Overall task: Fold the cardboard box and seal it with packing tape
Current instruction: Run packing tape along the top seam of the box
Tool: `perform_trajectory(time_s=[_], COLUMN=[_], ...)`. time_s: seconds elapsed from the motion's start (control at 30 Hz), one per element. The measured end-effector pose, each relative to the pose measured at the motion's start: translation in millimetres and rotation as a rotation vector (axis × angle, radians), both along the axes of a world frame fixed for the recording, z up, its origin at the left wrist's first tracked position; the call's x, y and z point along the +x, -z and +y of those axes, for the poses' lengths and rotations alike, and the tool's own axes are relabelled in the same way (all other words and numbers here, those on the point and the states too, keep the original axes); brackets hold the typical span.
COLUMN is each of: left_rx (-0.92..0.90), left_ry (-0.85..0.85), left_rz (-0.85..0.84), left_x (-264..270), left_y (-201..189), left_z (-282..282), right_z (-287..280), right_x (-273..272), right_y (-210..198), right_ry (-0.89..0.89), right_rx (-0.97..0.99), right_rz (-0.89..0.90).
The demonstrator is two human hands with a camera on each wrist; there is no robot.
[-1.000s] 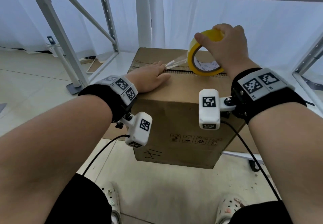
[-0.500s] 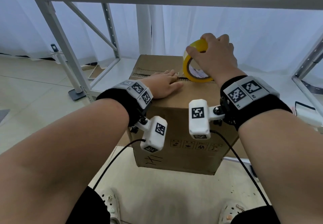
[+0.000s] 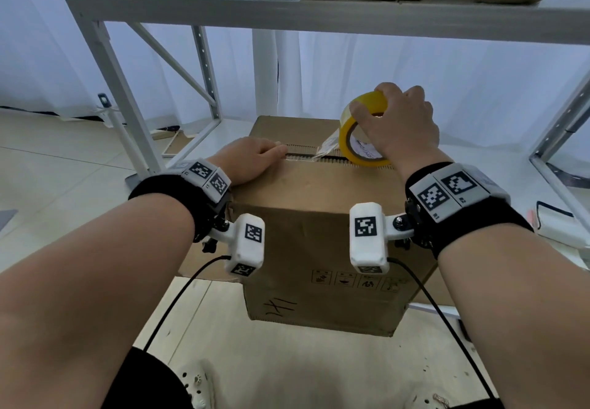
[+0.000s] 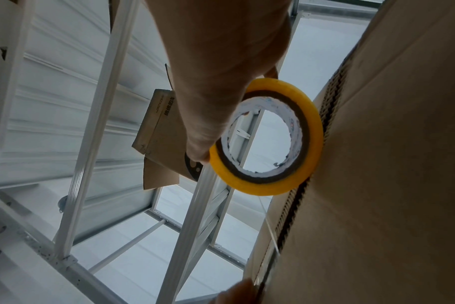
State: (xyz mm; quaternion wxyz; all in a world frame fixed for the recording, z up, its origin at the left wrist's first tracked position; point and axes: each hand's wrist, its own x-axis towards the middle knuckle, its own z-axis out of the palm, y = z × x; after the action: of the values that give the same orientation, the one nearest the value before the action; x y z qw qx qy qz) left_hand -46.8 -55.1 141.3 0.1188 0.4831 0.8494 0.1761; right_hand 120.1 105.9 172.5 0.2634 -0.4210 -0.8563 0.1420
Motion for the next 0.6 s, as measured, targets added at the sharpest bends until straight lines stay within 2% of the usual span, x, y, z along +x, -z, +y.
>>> perform_trajectory(time_s=[0.13, 0.23, 0.43, 0.6], left_rx=[-0.227, -0.314, -0.334, -0.333], left_ry=[0.094, 0.098, 0.170, 0.167], left_rz=[0.157, 0.178, 0.162, 0.159], left_x=[12.7, 23.5, 43.3, 42.1], left_y=[2.8, 4.8, 7.2, 8.5], left_z=[15.3, 32.8, 61.4, 58.8], right_z=[6.3, 13.8, 27.5, 24.6], right_x=[2.8, 1.9, 6.8, 0.9], right_y=[-3.4, -2.9, 9.6, 17.4], right_ry=[-0.031, -0.044, 0.014, 0.057], right_rx=[-0.081, -0.129, -0.456, -0.539], right_rz=[0.112, 0.207, 0.483, 0.629])
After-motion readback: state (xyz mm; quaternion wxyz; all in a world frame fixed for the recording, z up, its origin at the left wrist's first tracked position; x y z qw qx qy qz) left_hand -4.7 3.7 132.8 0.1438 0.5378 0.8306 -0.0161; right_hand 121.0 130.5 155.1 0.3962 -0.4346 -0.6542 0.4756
